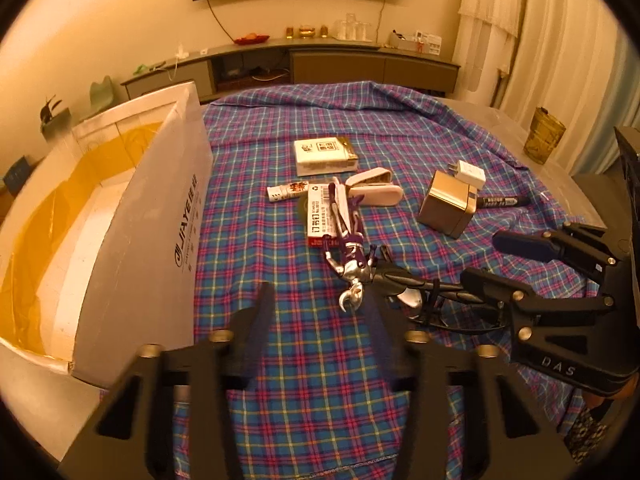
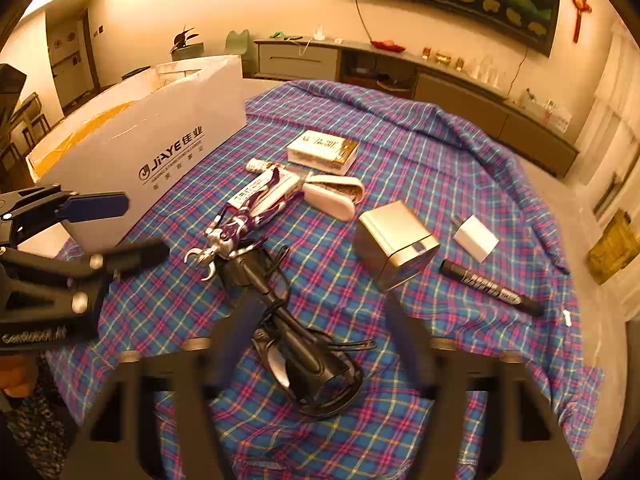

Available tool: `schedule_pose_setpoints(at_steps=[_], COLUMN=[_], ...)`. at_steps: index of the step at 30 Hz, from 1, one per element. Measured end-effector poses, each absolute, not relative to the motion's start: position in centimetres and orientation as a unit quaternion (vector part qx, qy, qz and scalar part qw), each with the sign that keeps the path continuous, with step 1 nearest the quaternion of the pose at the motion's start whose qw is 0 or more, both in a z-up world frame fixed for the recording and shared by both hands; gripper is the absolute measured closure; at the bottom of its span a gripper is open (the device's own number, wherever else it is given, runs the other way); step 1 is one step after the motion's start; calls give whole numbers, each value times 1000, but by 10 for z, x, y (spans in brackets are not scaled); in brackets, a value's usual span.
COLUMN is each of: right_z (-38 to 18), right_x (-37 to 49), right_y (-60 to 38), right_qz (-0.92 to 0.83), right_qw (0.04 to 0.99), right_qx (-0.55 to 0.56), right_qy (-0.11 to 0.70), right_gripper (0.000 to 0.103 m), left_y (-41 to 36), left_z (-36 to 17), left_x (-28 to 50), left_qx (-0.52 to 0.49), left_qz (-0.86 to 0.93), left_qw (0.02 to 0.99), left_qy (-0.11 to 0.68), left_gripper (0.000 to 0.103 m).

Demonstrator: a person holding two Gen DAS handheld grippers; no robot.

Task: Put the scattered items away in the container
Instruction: 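Grasp the black sunglasses with the right tool while the left tool grasps the purple figure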

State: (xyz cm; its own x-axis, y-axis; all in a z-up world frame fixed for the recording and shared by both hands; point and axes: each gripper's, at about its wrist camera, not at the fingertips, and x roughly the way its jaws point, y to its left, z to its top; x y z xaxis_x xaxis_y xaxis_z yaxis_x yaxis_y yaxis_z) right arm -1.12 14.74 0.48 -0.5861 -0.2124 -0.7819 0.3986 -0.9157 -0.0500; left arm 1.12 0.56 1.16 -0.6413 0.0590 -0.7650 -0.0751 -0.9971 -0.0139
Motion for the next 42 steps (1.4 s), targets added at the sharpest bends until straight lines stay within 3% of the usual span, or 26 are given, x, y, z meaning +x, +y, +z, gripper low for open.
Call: schedule_pose_setpoints(at_steps=[2,4,8,11,12,13,14,16,20,37,42], right_z=[3,1,-1,-1,-1,-2,-3,-3,-3,-44,-44], right_x=[-12,-11,-9,-11,-12,-12,-13,-13,-13,-38,-34], right_y=[149,147,145,146,146,147,147,148,147,151,158], right_qz=[-879,-876,-876,-877,-876,-876,-876,-877,-877,-846,-841], right_qw=[180,185,188,185,184,183,182,179,178,197,206], right_qx=[429,434,433,433,436,437,438,437,438,485,494], right_qy=[100,98,100,94,92,89,87,85,87,98,77], right_gripper=[71,78,78,75,73,63,51,40,34,33,47], left_y=[3,2,1,1,1,1,1,0,-1,-6,-8], left_z=[10,9,11,11,11,10,10,9,6,-7,-12], left_x=[10,11,11,11,12,11,11,11,10,-1,-7], left_qx=[-425,-425,-423,-422,-423,-423,-423,-426,-433,-462,-471], left_qz=[905,904,906,906,906,905,905,904,901,886,881], left_qw=[35,34,33,32,32,31,29,29,29,24,26], left_qy=[8,8,10,13,14,14,15,15,15,-14,-31], left_gripper=[84,85,85,84,78,67,63,60,53,53,53])
